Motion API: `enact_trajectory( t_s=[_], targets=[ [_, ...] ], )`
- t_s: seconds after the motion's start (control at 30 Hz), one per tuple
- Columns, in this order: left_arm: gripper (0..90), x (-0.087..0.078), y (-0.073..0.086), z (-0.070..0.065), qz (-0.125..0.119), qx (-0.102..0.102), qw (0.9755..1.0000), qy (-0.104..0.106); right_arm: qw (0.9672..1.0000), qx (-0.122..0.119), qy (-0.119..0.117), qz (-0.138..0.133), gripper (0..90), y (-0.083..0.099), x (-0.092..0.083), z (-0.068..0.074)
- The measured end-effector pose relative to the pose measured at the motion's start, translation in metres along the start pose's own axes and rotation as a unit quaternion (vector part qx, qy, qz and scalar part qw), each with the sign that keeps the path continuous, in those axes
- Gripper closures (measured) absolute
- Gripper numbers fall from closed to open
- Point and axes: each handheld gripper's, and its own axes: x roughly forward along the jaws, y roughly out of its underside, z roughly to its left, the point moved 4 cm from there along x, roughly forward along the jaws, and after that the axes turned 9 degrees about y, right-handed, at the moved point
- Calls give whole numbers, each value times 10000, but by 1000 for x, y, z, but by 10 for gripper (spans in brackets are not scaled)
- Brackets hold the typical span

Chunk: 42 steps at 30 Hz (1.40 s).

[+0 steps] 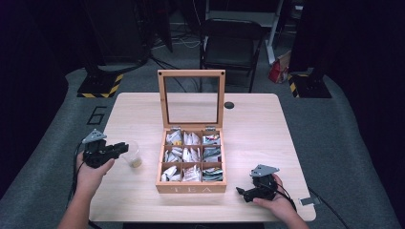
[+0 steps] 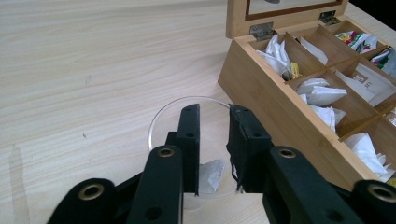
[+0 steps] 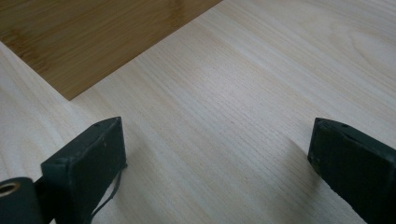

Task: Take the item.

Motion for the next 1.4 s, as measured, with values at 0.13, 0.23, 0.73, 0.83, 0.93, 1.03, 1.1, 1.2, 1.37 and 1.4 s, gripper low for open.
enact_trajectory(
  t_s=[0.13,0.23,0.73,0.83,0.93,1.03,1.1,1.2,1.37,1.4],
  targets=[
    [704,0,-1,-4,-57,49,10000,-27,10000,-2,-7,13,34,0,0,0],
    [675,-1,-1,-6,3,81,10000,-6,10000,-5,0,10,34,0,0,0],
    [457,-5,-16,-20,-136,307,9994,-44,10000,-25,-21,10,35,0,0,0],
    [455,-6,-19,-26,-138,331,9994,23,10000,-24,-20,10,35,0,0,0],
    [455,-7,-20,-30,-159,353,9992,76,10000,-24,-19,7,35,0,-1,0],
    [455,-8,-21,-35,-175,374,9991,128,10000,-34,-87,18,35,0,-1,0],
    [448,-8,-20,-39,-171,391,9990,151,9999,-31,-94,23,35,0,-1,1],
    [442,-7,-17,-45,-138,434,9987,211,10000,-29,-84,15,35,0,-1,1],
    [436,-5,-10,-52,-78,488,9984,282,10000,-30,-3,31,35,1,-2,1],
    [436,-6,-8,-52,-47,506,9982,303,10000,4,5,30,35,1,-2,1]
  ],
)
